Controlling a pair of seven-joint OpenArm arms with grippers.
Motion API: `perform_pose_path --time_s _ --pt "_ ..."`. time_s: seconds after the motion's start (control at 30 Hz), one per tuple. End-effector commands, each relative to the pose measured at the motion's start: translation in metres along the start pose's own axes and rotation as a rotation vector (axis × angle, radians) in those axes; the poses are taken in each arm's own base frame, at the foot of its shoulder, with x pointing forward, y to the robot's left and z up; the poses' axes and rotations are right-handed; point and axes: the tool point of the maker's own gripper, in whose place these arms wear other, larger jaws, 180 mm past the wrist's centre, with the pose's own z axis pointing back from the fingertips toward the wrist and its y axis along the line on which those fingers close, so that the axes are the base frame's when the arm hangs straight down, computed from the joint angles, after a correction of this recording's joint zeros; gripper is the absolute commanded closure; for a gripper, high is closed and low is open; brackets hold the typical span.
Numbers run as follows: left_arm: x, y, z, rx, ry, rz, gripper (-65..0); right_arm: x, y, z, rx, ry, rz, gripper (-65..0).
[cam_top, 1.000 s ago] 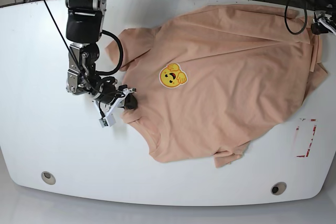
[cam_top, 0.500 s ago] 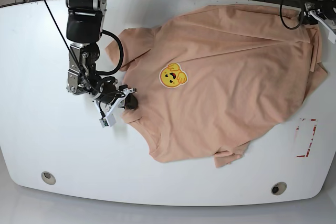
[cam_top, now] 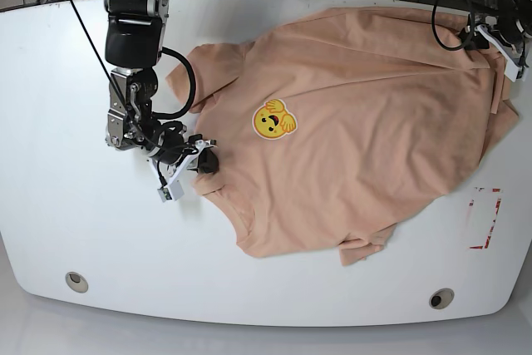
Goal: Fold the T-shirt properly
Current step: 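Grasp the shirt edge near the sleeve with the right gripper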
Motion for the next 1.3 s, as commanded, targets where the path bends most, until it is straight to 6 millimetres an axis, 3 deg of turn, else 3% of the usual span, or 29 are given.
perform_pose_path --time_s 0.0,0.17,0.27,0.5,0.87,1.17,1.27 --pt "-0.009 -0.002 -0.003 -0.001 0.048 -0.013 -34.9 0.005 -0.003 0.002 -0.012 0.012 0.024 -7.1" --pt "-0.009 -0.003 -0.004 -0.002 0.050 -0.014 -11.4 0.005 -0.004 0.003 -0.015 0.013 0.026 -7.0" --pt "-0.009 -0.003 -0.004 -0.003 0.051 -0.015 -2.9 0.006 -0.004 0.003 -0.016 0.004 0.027 -6.8" --pt "-0.005 -0.004 -0.003 -0.002 0.043 -0.026 -2.9 0.016 -0.002 0.008 -0.019 -0.026 0.051 -6.5" --pt "0.056 -0.019 0.031 0.076 -0.121 -0.183 -3.1 0.034 0.016 0.036 -0.045 -0.084 0.167 -6.3" --pt "0.113 -0.059 0.053 0.096 -0.257 -0.369 -3.1 0.055 0.038 0.075 -0.091 -0.146 0.313 -6.3" --pt "0.130 -0.067 0.060 0.101 -0.303 -0.398 -3.1 0.066 0.036 0.089 -0.120 -0.168 0.365 -6.3"
